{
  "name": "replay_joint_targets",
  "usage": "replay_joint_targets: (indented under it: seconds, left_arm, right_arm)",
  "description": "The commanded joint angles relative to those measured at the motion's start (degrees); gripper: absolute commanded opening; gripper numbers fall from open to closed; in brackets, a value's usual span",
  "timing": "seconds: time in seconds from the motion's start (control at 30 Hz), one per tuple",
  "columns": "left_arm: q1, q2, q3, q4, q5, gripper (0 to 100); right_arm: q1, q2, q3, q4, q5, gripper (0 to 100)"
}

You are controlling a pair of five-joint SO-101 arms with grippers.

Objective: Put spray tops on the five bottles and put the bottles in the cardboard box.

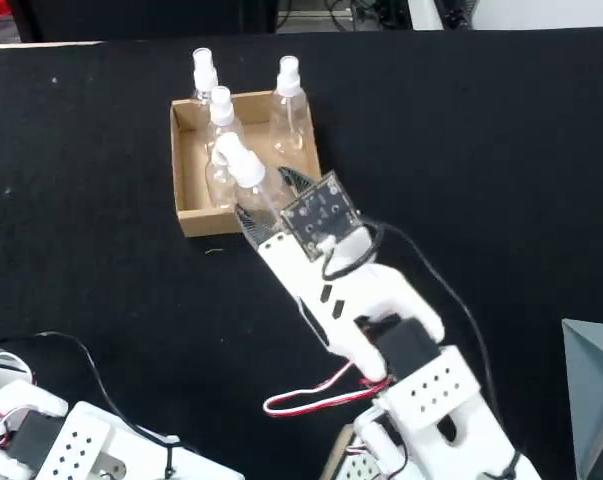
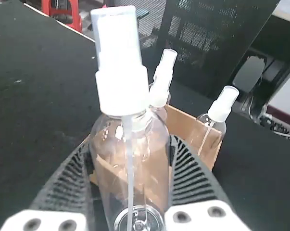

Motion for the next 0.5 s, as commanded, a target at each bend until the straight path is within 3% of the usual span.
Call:
replay_joint_targets:
  seconds: [0.0, 0.47]
  left_arm:
    - [3.7, -0.8, -1.5, -0.4, 0.2, 21]
    - [24.2, -0.8, -13.3, 0.1, 0.4, 21]
  right_arm:
    - [1.0, -2.5, 2.5, -8.4, -0.3, 1.5]
    - [0.8, -2.7, 7.6, -12.7, -0.6, 1.5]
